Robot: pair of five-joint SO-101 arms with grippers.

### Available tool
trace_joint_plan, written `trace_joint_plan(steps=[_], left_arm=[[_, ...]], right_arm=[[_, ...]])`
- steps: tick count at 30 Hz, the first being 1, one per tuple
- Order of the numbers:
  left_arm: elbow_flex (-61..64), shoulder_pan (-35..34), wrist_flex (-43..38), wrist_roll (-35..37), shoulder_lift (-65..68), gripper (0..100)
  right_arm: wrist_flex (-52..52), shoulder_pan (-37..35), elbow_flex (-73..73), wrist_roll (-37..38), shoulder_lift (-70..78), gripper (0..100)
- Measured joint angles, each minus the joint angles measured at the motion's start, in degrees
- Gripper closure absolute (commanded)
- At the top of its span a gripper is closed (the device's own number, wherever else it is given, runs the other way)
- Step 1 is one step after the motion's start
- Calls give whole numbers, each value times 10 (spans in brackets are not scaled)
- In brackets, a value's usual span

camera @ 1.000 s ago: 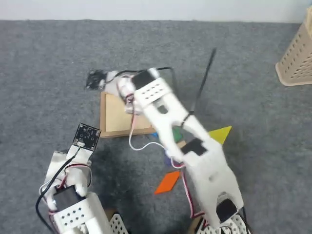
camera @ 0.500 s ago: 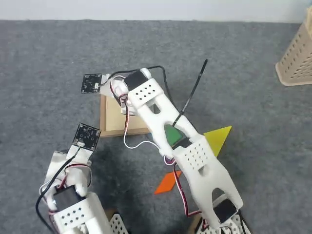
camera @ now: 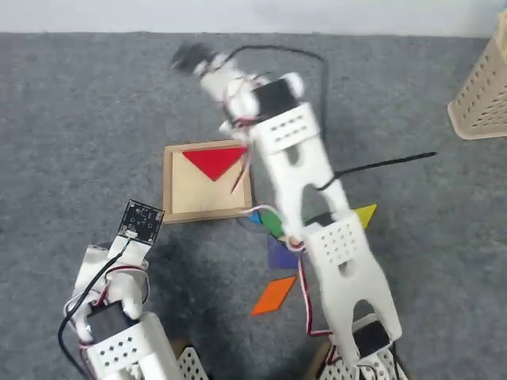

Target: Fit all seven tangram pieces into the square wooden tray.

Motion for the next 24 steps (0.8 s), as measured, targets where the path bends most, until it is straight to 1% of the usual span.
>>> trace_joint_plan(steps=[2,4,8,11,13,16,19,21,24], left_arm=[[0,0,0,0,0,988],[0,0,0,0,0,988],[0,0,0,0,0,988],[0,0,0,0,0,988],[0,0,0,0,0,988],[0,0,0,0,0,988],[0,0,0,0,0,988],[0,0,0,0,0,988],[0,0,0,0,0,988]], right_arm=[[0,24,24,-47,-15,987],[0,45,75,-76,-38,987],[0,73,228,-88,-110,988],[-2,75,356,-91,-172,979],[-18,64,430,-93,-198,939],[-76,25,514,-116,-204,833],[-141,-25,552,-144,-200,746],[-171,-45,554,-154,-179,720],[-202,-52,558,-159,-140,724]])
